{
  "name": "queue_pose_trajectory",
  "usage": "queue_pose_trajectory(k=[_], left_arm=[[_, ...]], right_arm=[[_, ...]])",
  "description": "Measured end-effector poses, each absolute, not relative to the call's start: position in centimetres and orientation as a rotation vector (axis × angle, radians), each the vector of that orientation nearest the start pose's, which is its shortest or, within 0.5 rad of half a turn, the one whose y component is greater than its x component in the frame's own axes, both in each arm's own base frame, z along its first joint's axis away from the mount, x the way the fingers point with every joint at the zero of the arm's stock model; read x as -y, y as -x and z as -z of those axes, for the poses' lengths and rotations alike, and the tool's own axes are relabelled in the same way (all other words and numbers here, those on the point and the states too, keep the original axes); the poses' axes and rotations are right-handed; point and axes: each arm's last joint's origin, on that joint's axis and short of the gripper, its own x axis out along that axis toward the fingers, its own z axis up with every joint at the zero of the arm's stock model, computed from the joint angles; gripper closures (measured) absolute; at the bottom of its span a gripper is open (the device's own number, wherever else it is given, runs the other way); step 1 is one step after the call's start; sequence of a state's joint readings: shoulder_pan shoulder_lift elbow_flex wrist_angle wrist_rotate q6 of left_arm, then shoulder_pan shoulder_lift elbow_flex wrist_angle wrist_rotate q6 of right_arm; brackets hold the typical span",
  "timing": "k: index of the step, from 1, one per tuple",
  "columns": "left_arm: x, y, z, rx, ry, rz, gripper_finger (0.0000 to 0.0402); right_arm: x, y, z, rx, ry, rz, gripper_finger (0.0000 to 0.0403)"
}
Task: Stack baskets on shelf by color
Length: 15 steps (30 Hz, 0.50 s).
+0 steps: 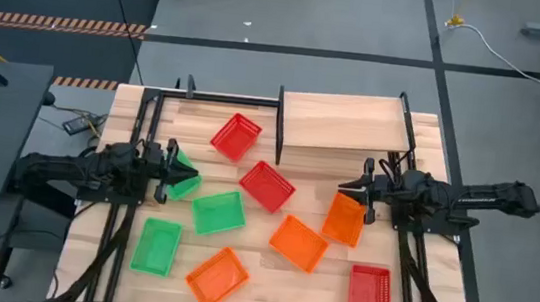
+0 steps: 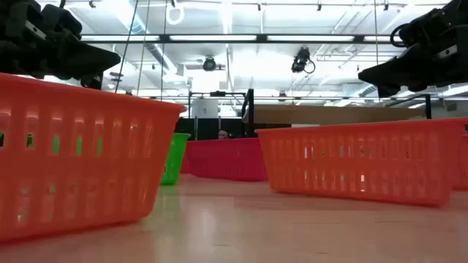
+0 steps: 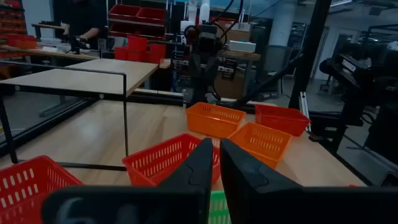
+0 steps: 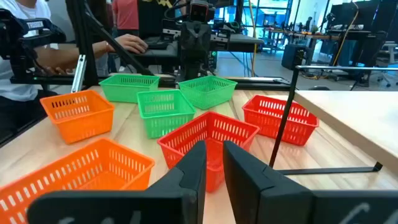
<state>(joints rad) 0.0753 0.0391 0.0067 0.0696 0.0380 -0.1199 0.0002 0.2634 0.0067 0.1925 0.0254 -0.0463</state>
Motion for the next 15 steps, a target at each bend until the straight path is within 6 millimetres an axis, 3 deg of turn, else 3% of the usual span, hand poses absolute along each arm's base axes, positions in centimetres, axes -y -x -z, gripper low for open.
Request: queue_pose_trajectory(k=[15], left_arm=[[-0.64, -9.94, -16.94, 0.039, 0.118, -0.035, 0.0362]], right_arm=[[0.07, -11.38, -16.19, -0.064, 0.047, 0.024, 0.0342]])
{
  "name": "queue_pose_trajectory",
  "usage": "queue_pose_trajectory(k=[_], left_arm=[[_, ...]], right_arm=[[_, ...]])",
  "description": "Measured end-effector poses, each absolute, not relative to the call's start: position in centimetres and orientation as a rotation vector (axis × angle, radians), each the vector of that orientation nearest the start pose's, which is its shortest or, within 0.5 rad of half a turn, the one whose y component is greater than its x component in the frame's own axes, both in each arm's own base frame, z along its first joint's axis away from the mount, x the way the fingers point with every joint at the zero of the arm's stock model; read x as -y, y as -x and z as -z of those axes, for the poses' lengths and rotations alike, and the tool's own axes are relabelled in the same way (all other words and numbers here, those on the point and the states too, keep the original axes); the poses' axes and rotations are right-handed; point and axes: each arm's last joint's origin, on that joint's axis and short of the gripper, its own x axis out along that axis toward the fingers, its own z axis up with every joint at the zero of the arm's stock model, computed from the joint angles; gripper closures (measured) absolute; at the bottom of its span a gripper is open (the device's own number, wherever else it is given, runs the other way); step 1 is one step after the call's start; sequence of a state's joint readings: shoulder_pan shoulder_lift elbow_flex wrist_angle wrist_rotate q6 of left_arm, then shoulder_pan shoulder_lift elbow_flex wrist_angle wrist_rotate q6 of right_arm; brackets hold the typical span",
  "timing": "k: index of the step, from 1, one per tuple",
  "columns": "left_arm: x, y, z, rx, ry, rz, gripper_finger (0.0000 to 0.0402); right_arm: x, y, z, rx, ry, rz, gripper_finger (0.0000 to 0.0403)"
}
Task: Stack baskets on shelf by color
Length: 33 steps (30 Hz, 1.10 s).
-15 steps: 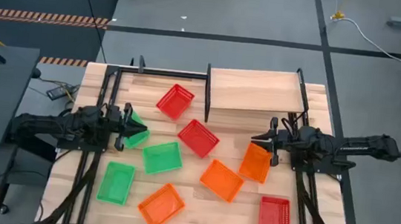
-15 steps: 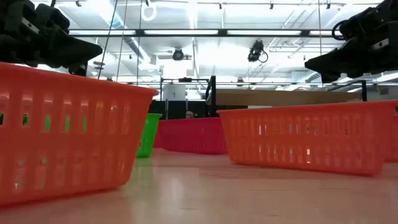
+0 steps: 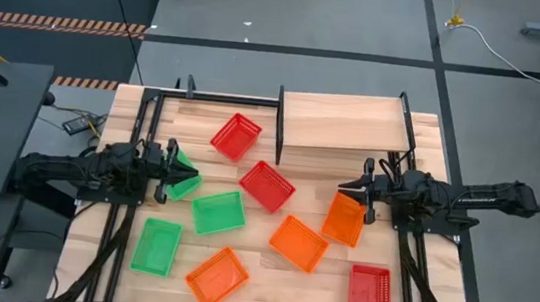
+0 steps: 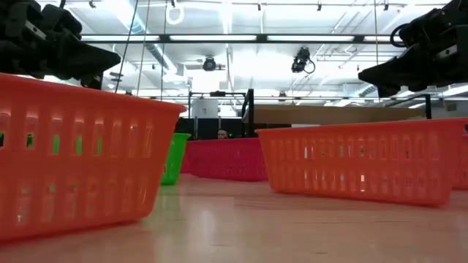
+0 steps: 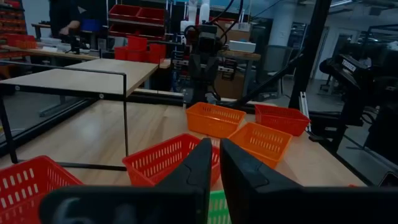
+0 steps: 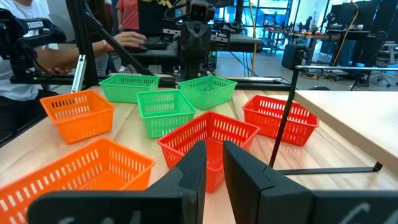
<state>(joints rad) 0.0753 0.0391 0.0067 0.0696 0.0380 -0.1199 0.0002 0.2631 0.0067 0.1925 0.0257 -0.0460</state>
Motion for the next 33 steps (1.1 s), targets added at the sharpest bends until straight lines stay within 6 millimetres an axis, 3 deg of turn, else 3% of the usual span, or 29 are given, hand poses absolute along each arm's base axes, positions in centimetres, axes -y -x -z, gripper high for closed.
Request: queue_pose_trajectory(k=[33], left_arm=[[-0.64, -9.95, -16.93, 0.039, 0.117, -0.034, 0.0362]], right_arm=[[0.07, -11.38, -16.18, -0.065, 0.047, 0.024, 0.0342]])
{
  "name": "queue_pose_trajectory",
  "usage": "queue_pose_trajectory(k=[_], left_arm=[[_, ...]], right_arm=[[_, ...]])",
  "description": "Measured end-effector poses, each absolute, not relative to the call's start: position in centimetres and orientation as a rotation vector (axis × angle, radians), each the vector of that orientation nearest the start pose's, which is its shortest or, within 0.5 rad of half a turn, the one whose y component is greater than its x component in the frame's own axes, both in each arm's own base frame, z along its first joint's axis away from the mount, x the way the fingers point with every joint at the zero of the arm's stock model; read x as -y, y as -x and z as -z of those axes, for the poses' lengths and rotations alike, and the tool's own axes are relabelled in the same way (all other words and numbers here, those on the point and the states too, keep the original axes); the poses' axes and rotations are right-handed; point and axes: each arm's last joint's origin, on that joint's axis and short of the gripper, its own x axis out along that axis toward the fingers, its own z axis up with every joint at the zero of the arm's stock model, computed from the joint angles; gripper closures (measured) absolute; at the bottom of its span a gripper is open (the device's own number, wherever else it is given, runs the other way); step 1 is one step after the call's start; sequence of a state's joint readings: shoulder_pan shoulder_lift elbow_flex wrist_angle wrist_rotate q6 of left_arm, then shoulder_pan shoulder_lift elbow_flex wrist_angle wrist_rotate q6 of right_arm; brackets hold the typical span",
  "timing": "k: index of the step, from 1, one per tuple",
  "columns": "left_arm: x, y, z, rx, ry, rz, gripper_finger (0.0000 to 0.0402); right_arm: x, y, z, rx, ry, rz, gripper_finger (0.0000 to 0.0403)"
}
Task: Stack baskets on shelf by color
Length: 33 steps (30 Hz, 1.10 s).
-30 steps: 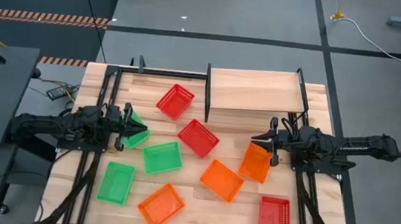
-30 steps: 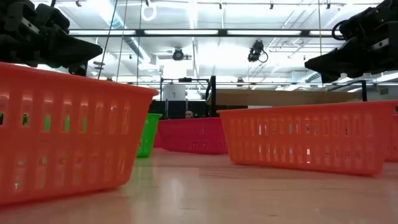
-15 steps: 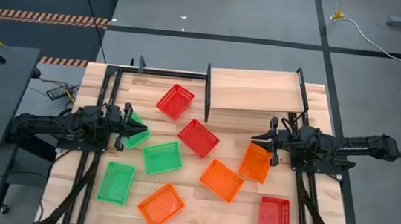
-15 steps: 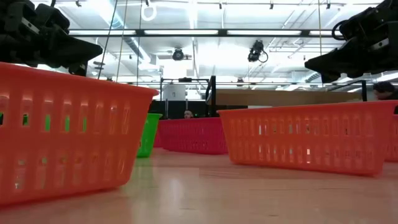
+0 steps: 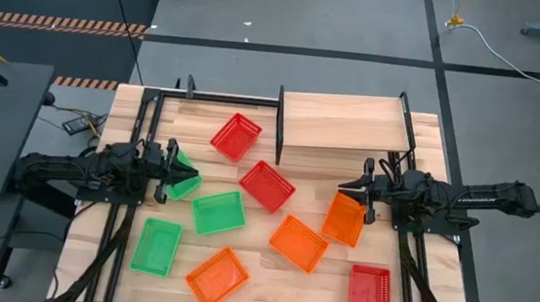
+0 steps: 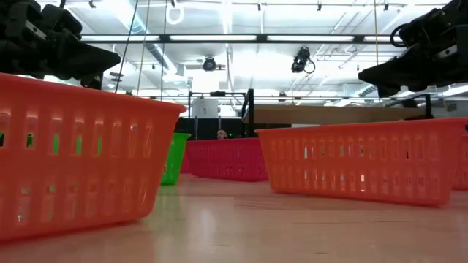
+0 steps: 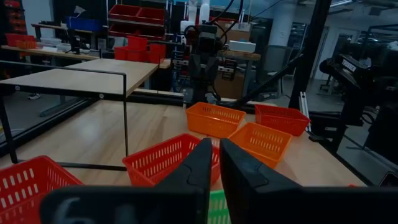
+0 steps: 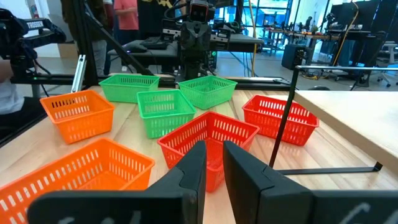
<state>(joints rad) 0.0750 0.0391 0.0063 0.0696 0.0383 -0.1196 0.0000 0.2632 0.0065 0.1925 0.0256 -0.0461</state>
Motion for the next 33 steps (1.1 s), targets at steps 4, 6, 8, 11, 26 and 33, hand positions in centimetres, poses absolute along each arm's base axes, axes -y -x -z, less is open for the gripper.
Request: queue_pose_trajectory(k=[4, 6, 8, 11, 26, 33], left_arm=[[-0.64, -9.94, -16.95, 0.039, 0.117, -0.034, 0.0362], [-0.64, -9.94, -16.94, 0.039, 0.118, -0.035, 0.0364], [-0.64, -9.94, -16.93, 0.039, 0.117, -0.034, 0.0367], [-0.64, -9.94, -16.94, 0.039, 0.117, -0.035, 0.0369], [-0.64, -9.94, -16.94, 0.04, 0.118, -0.035, 0.0366], [-0.64, -9.94, -16.94, 0.039, 0.118, -0.035, 0.0367]], right_arm=[[0.07, -11.38, -16.18, -0.065, 0.047, 0.024, 0.0342], [0.07, -11.38, -16.19, -0.065, 0.046, 0.024, 0.0342], [0.08, -11.38, -16.18, -0.065, 0.047, 0.024, 0.0342], [0.07, -11.38, -16.19, -0.065, 0.046, 0.024, 0.0342], [0.07, -11.38, -16.18, -0.065, 0.046, 0.024, 0.0342], [0.07, -11.38, -16.19, -0.065, 0.047, 0.024, 0.0342]])
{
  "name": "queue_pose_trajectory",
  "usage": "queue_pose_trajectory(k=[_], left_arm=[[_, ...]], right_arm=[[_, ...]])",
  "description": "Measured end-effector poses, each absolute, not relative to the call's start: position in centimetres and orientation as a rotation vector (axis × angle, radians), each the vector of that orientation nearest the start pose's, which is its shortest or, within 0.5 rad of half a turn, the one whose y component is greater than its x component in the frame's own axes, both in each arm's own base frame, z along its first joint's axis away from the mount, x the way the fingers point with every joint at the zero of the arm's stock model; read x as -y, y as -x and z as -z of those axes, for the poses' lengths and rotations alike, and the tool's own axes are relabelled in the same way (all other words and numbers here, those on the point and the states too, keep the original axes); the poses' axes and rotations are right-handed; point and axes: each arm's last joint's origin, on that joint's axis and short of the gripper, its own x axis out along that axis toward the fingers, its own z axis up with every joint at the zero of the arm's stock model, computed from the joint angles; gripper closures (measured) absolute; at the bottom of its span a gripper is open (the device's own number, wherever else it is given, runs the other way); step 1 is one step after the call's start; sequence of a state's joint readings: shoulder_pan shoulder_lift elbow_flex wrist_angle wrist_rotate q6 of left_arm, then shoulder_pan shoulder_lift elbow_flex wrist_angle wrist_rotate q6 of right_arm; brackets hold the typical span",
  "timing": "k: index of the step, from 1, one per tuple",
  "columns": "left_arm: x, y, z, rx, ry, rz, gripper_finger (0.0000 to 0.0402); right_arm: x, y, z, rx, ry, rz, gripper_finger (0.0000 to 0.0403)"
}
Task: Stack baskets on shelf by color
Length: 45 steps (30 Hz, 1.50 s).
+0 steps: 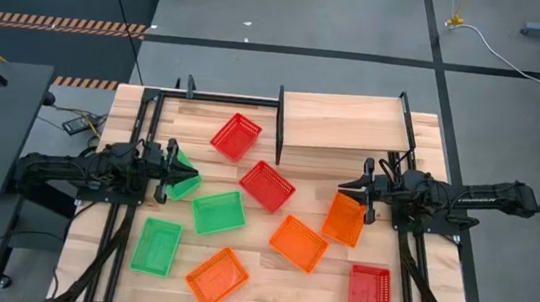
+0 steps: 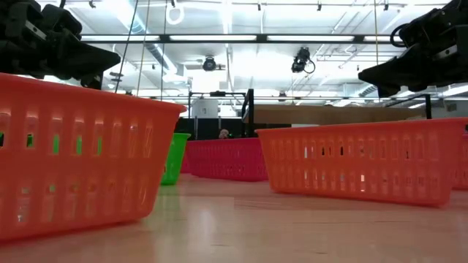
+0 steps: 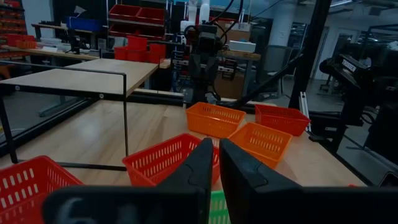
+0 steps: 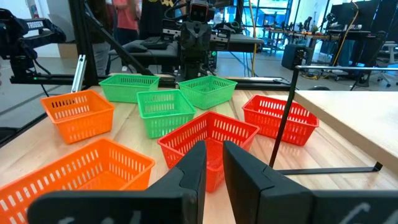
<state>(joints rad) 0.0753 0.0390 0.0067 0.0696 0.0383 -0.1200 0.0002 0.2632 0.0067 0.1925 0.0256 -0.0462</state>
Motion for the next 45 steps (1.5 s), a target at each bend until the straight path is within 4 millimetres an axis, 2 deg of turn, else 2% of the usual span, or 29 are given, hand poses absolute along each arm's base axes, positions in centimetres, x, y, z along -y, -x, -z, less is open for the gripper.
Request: queue_pose_trajectory(k=[4, 10, 18, 22, 25, 30, 37, 40, 45], left_arm=[[-0.6, -9.9, -16.9, 0.04, 0.131, -0.034, 0.0362], [-0.6, -9.9, -17.0, 0.045, 0.252, -0.031, 0.0364], [-0.6, -9.9, -17.6, 0.11, 0.245, -0.023, 0.0367], [-0.6, -9.7, -18.7, 0.169, 0.221, -0.019, 0.0351], [-0.7, -9.7, -20.2, 0.167, 0.17, -0.044, 0.0324], [-1.0, -10.9, -20.7, -0.076, 0.059, -0.15, 0.0254], [-1.6, -14.3, -20.5, -0.443, -0.055, -0.228, 0.016], [-2.1, -15.9, -20.6, -0.573, -0.119, -0.273, 0.0146], [-4.0, -19.1, -21.3, -0.735, -0.225, -0.306, 0.0152]], right_arm=[[0.1, -11.4, -16.2, -0.065, 0.047, 0.024, 0.0342], [0.1, -11.4, -16.2, -0.064, 0.047, 0.024, 0.0342], [0.1, -11.4, -16.2, -0.065, 0.047, 0.024, 0.0342], [0.1, -11.4, -16.2, -0.063, 0.089, 0.023, 0.0342], [0.1, -11.4, -16.2, -0.063, 0.069, 0.023, 0.0342], [0.1, -11.4, -16.2, -0.061, 0.049, 0.024, 0.0342], [0.1, -11.4, -16.7, -0.012, 0.048, 0.026, 0.0342], [0.1, -11.4, -17.2, 0.036, 0.047, 0.027, 0.0342], [0.1, -11.3, -18.1, 0.134, 0.046, 0.029, 0.0342]])
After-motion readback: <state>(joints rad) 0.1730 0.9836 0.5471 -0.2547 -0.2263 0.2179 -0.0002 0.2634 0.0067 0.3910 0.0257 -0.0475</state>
